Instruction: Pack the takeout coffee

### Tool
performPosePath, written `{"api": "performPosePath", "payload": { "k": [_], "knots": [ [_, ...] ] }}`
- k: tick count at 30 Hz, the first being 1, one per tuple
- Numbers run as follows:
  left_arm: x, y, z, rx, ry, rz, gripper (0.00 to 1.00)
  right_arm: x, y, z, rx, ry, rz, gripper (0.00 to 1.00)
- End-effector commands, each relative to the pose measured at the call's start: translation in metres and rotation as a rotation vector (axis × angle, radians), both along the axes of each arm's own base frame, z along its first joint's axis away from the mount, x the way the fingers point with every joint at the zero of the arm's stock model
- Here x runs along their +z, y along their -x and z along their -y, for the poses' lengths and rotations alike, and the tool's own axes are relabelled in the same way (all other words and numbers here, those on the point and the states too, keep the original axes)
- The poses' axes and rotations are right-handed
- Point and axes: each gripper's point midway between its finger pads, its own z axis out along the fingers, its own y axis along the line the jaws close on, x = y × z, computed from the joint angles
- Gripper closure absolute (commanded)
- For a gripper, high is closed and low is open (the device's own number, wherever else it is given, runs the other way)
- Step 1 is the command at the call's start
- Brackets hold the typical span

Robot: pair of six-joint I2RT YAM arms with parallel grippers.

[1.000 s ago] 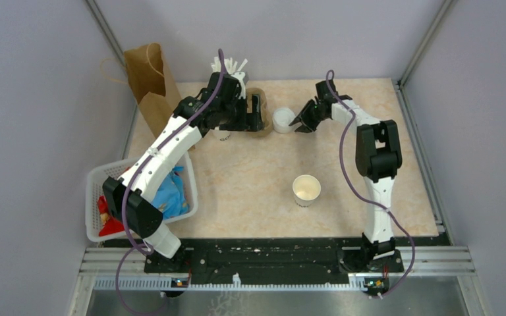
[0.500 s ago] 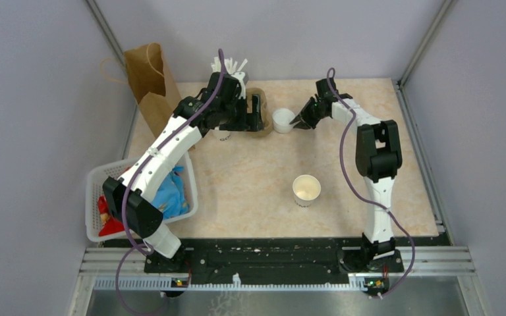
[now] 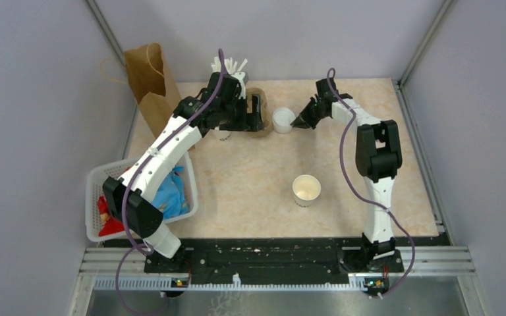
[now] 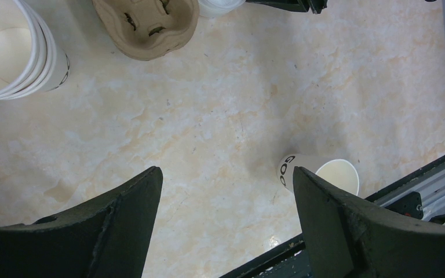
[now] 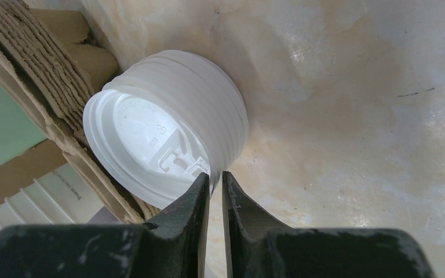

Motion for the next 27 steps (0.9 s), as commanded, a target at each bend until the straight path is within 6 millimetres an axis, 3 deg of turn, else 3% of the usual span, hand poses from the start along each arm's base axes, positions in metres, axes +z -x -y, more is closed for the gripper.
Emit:
{"api": "performPosePath", "payload": {
  "k": [1,21,27],
  "knots": [
    [0.015,0.005,-0.002,-0.016,0.021,0.038,0.11,0.031,-0.011,-0.006,0.002,-0.023,0.069,0.84],
    [0.017,0.008,-0.005,-0.019,0.02,0.046,0.11,0.041,-0.01,-0.011,0.009,-0.036,0.087,0.89],
    [0.017,0.009,-0.006,-0.019,0.021,0.049,0.11,0.046,-0.008,-0.012,0.011,-0.037,0.093,0.85]
  ]
}}
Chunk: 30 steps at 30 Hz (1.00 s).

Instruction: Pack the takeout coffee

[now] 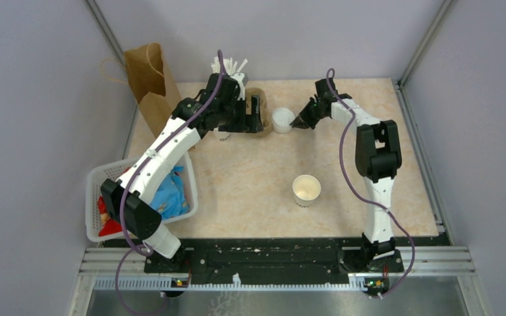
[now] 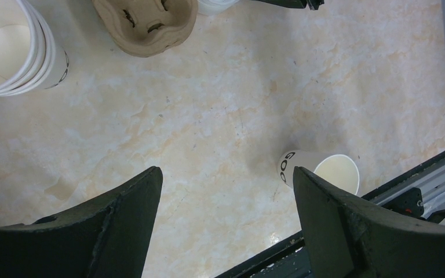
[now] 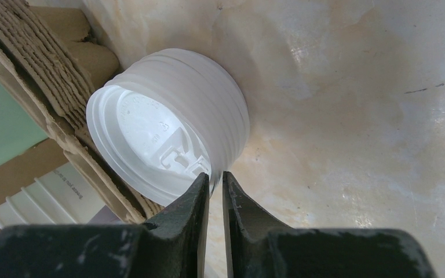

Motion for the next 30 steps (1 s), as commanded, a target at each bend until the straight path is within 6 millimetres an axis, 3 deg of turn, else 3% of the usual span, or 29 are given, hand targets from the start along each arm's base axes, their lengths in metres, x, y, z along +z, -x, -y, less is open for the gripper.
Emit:
{"api": "performPosePath", "payload": {
  "k": [1,10,23,30],
  "knots": [
    [0.017,0.0041,-0.0048,-0.007,0.022,0.048,0.11,0.0458,-0.0098,-0.008,0.009,-0.033,0.098,0.85],
    [0.0182,0.0053,-0.0055,-0.009,0.021,0.053,0.1,0.051,-0.0081,-0.0094,0.007,-0.038,0.108,0.88],
    [0.0197,0.0065,-0.0064,-0.009,0.023,0.056,0.1,0.0539,-0.0052,-0.0112,0.01,-0.045,0.112,0.83],
    [0.0191,0.0069,-0.0061,-0.01,0.025,0.055,0.1,0.0487,-0.0029,-0.0114,0.012,-0.043,0.104,0.86]
  ]
}}
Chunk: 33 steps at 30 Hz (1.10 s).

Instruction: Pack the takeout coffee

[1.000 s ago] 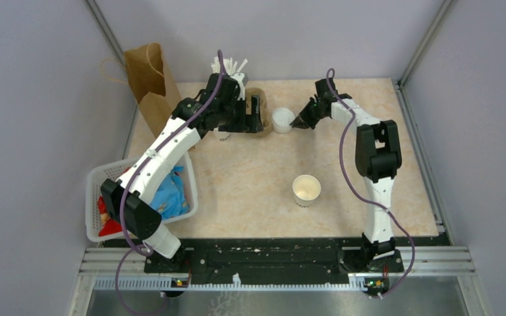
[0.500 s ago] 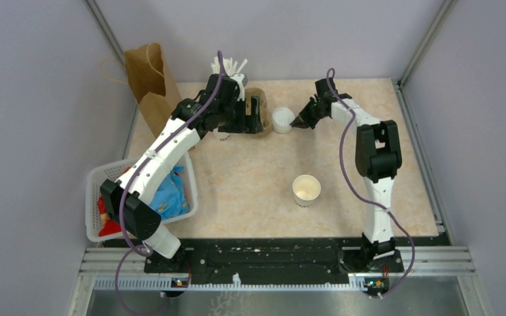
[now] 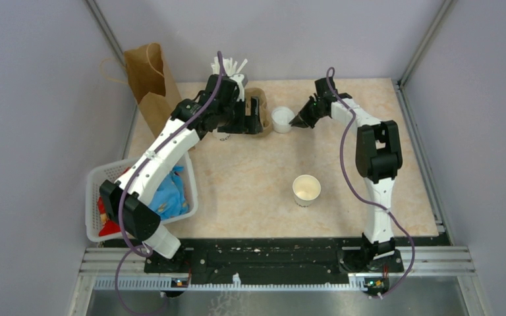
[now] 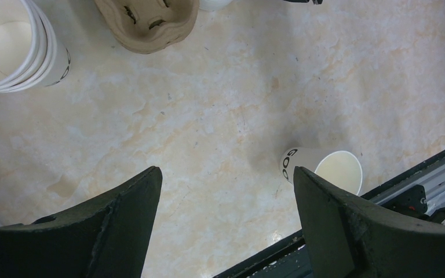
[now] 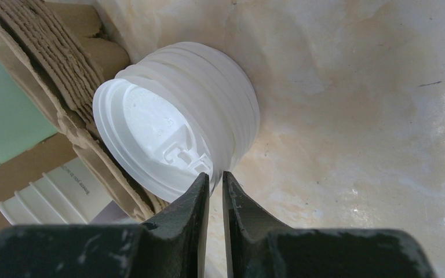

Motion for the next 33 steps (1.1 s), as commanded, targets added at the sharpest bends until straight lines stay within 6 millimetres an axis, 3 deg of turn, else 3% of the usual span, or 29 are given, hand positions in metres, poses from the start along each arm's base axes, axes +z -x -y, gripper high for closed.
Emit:
{"api": "performPosePath", "payload": {
  "k": [1,4,9,27,33],
  "knots": [
    [0.021,0.004,-0.004,-0.003,0.032,0.056,0.1,0.041,-0.002,-0.008,0.014,-0.036,0.088,0.85],
    [0.021,0.004,-0.005,-0.001,0.03,0.054,0.1,0.042,-0.002,-0.008,0.016,-0.036,0.088,0.75],
    [0.021,0.004,-0.004,-0.003,0.032,0.056,0.1,0.043,0.001,-0.009,0.015,-0.042,0.085,0.74],
    [0.024,0.004,-0.004,-0.003,0.036,0.059,0.1,0.046,0.001,-0.011,0.009,-0.053,0.085,1.0],
    [0.026,0.004,-0.003,-0.003,0.043,0.056,0.1,0.08,0.002,-0.013,0.008,-0.087,0.128,1.0]
  ]
}}
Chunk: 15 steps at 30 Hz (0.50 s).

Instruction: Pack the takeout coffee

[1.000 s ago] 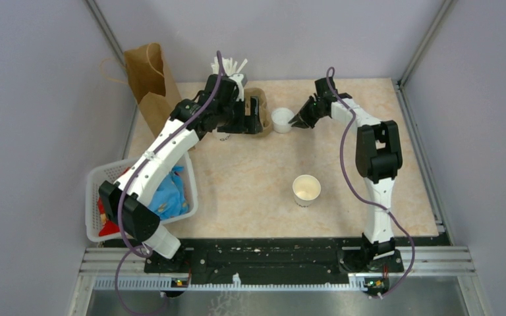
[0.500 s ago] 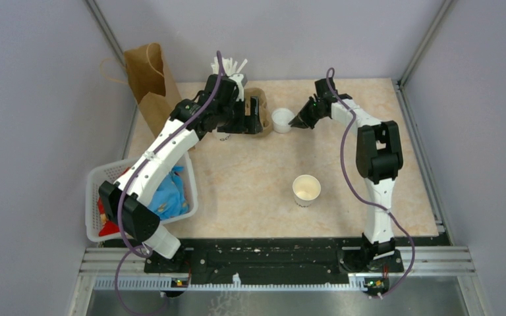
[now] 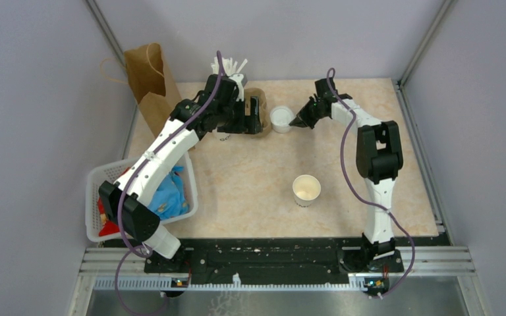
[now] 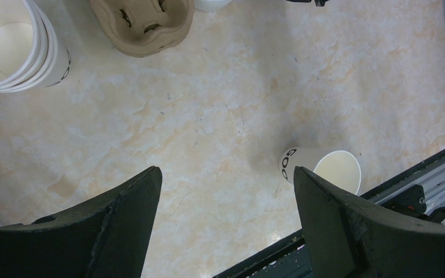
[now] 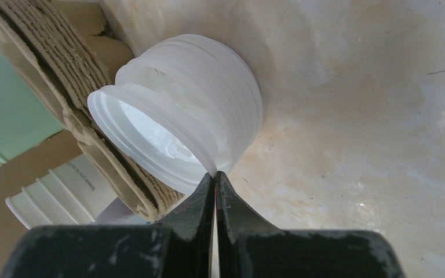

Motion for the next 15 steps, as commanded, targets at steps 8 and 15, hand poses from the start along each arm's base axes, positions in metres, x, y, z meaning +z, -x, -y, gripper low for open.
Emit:
{"api": "performPosePath", "payload": {
  "k": [8,15],
  "knots": [
    [0.033,0.007,0.008,-0.013,0.111,0.027,0.02,0.097,0.015,0.014,0.067,0.049,0.217,1.0],
    [0.038,0.017,0.029,-0.038,0.241,-0.052,0.03,0.119,0.079,0.024,0.252,0.204,0.338,1.0]
  ]
}}
